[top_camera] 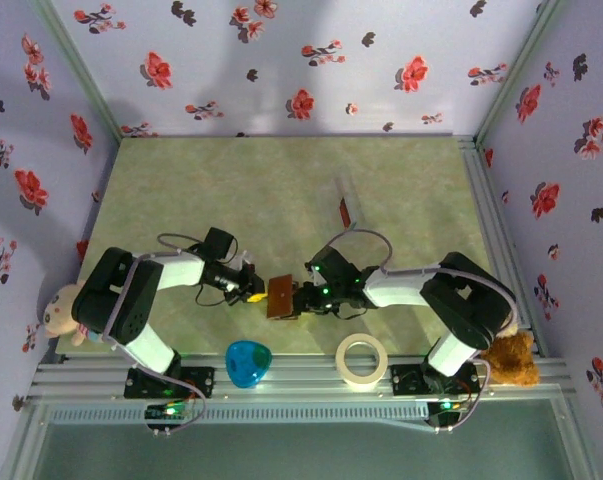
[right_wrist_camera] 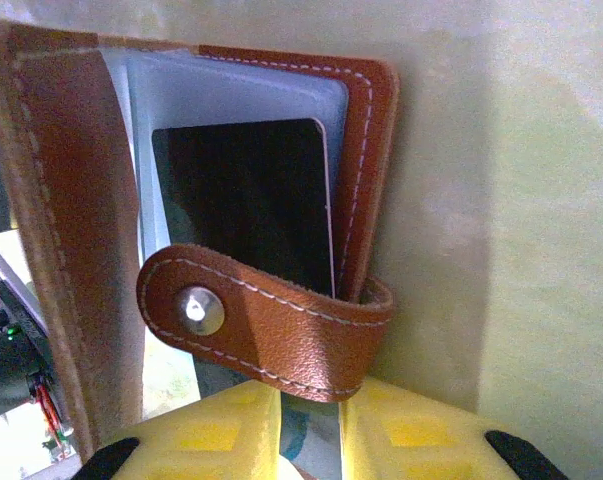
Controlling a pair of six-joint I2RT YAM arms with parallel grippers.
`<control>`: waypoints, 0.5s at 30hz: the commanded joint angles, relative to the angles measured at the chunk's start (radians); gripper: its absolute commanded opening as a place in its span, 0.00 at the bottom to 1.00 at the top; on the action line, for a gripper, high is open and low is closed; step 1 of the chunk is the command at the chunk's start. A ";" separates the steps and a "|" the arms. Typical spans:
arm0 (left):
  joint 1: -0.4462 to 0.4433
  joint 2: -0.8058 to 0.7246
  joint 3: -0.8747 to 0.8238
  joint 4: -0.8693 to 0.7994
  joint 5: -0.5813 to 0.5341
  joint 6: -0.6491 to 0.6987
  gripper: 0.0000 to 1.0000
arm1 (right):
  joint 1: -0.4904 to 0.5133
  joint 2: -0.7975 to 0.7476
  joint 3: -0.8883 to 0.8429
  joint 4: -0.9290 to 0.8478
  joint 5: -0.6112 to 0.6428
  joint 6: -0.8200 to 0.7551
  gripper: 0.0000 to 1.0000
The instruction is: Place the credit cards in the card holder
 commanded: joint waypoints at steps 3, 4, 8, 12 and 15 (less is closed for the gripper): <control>-0.041 0.047 -0.033 0.030 0.006 -0.006 0.00 | 0.007 0.026 -0.011 0.131 -0.047 0.052 0.19; -0.041 0.045 -0.035 0.031 0.006 -0.006 0.00 | 0.007 0.026 -0.011 0.137 -0.048 0.056 0.18; -0.041 0.037 -0.037 0.029 0.006 -0.005 0.00 | 0.007 0.009 -0.013 0.130 -0.043 0.057 0.08; -0.040 0.022 -0.025 0.024 0.005 -0.005 0.00 | 0.006 -0.035 -0.013 0.097 -0.037 0.047 0.00; -0.041 0.018 -0.005 0.015 0.005 -0.003 0.02 | 0.005 -0.081 -0.012 0.046 -0.007 0.027 0.00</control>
